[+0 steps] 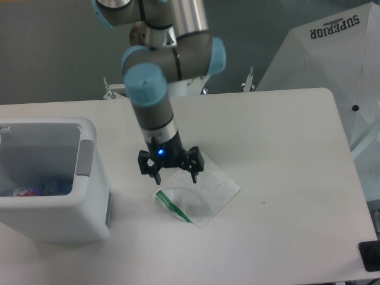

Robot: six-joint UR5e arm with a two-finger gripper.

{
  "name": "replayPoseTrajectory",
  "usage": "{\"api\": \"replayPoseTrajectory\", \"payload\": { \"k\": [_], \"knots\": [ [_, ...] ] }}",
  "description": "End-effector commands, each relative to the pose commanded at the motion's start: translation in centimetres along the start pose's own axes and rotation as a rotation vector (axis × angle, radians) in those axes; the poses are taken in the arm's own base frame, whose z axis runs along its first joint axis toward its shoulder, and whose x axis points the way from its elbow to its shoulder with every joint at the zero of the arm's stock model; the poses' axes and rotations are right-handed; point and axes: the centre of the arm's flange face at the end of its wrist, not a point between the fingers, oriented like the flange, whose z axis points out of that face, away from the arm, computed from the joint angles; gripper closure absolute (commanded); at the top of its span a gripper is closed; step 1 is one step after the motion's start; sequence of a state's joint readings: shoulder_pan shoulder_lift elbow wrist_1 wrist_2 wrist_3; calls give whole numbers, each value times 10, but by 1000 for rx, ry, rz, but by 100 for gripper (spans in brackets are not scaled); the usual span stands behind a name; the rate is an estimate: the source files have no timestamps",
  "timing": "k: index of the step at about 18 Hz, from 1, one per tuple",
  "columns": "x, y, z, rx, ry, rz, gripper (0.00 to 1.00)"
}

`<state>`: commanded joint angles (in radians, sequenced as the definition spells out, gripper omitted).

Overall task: Place the trash in the trash can
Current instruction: 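Move the open gripper back over the clear plastic bag, then lower the gripper and pinch the green-labeled edge of the bag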

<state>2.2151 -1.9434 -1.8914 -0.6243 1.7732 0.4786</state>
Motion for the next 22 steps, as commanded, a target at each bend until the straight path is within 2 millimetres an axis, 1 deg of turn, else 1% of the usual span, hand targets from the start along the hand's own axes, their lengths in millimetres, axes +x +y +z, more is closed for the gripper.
{"api": "replayPoseTrajectory", "payload": {
  "k": [1, 8, 9, 11, 13, 17, 22],
  "knots": [
    [3, -1, 5, -7, 2, 4, 0],
    [16, -1, 7, -9, 9, 33, 0],
    [21, -1, 11, -15, 14, 42, 0],
    [39, -4, 13, -18, 23, 72, 0],
    [43, -8, 27, -34, 32, 99, 0],
    [49, -1, 34, -47, 50, 183, 0],
    [48, -6, 43, -50, 62, 203, 0]
  ]
}}
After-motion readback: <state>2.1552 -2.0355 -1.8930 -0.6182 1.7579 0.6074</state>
